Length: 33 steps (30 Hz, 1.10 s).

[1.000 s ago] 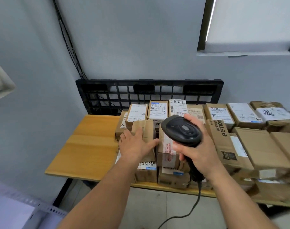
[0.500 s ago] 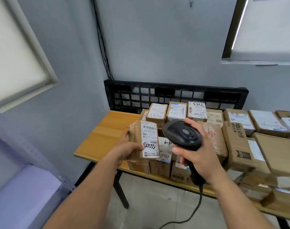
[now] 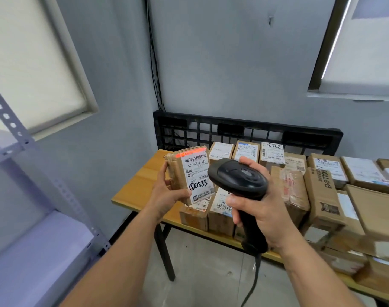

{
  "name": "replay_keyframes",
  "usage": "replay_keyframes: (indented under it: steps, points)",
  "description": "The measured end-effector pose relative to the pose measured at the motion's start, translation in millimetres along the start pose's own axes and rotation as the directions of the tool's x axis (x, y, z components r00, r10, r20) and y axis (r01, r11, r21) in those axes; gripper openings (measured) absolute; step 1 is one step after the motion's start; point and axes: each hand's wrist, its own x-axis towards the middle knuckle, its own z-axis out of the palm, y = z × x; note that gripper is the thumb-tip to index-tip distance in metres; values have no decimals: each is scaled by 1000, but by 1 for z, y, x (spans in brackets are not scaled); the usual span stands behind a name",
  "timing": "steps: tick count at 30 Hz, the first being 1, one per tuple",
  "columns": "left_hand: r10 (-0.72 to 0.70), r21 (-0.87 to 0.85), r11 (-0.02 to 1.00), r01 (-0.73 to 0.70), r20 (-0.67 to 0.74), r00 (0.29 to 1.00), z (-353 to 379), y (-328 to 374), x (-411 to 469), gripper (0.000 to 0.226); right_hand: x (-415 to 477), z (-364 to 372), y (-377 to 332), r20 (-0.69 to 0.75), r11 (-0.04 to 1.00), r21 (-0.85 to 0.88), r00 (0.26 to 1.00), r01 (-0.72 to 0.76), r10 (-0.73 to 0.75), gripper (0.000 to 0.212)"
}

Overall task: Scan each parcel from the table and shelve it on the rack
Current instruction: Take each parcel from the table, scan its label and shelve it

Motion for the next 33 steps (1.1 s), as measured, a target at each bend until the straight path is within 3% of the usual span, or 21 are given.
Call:
replay_keyframes:
  steps: [22, 33]
  points:
    - [7, 5, 1000, -6, -130, 992, -26, 1, -36, 112, -14, 16, -1, 66, 998, -55, 998, -16, 20, 79]
    - [90, -67, 991, -112, -273, 958, -91, 16, -63, 99, 3, 65, -6, 134, 984, -155, 989, 90, -70, 82]
